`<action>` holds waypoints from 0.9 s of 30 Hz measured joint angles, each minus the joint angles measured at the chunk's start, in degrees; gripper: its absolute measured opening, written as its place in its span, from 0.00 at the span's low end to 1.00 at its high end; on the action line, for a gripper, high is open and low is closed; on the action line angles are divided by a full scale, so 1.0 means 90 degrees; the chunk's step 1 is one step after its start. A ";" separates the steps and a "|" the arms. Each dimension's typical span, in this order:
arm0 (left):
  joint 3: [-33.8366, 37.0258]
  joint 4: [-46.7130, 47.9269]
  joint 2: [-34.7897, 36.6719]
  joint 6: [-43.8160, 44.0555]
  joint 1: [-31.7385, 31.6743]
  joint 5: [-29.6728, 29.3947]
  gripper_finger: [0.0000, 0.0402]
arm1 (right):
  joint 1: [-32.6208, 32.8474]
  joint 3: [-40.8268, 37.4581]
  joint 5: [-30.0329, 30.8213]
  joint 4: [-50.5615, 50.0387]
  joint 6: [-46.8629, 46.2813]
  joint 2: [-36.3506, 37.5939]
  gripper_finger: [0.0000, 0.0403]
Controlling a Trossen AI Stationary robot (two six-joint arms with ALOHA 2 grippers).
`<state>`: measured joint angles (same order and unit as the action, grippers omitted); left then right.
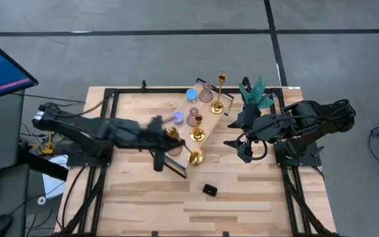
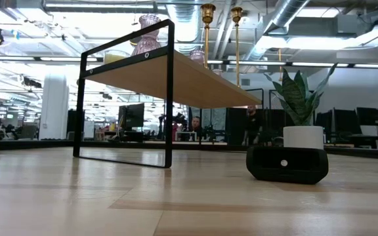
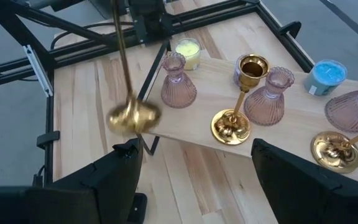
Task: Pick & Place candle stick holders
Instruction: Put the candle holder on the shelf
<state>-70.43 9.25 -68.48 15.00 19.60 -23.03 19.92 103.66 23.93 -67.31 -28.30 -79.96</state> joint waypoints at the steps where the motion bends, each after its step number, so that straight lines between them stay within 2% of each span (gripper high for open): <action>1: -0.0054 0.0243 -0.0146 0.0123 -0.0102 0.0292 0.03 | 0.0000 0.0000 -0.0001 -0.0002 -0.0009 0.0000 0.72; 4: -0.0095 0.1021 -0.0581 0.0324 -0.0285 0.0888 0.03 | 0.0000 0.0000 -0.0005 0.0001 -0.0011 0.0000 0.72; 15: -0.0105 0.1358 -0.0960 -0.0367 -0.0295 0.0542 0.03 | 0.0000 0.0000 -0.0008 0.0001 -0.0023 0.0000 0.72; 27: -0.0109 0.1785 -0.0961 -0.0334 -0.0295 0.0513 0.03 | 0.0000 0.0000 -0.0009 0.0001 -0.0028 0.0000 0.72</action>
<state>-71.42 25.32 -77.12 12.00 16.95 -18.42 19.92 103.65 23.84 -67.31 -28.56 -79.96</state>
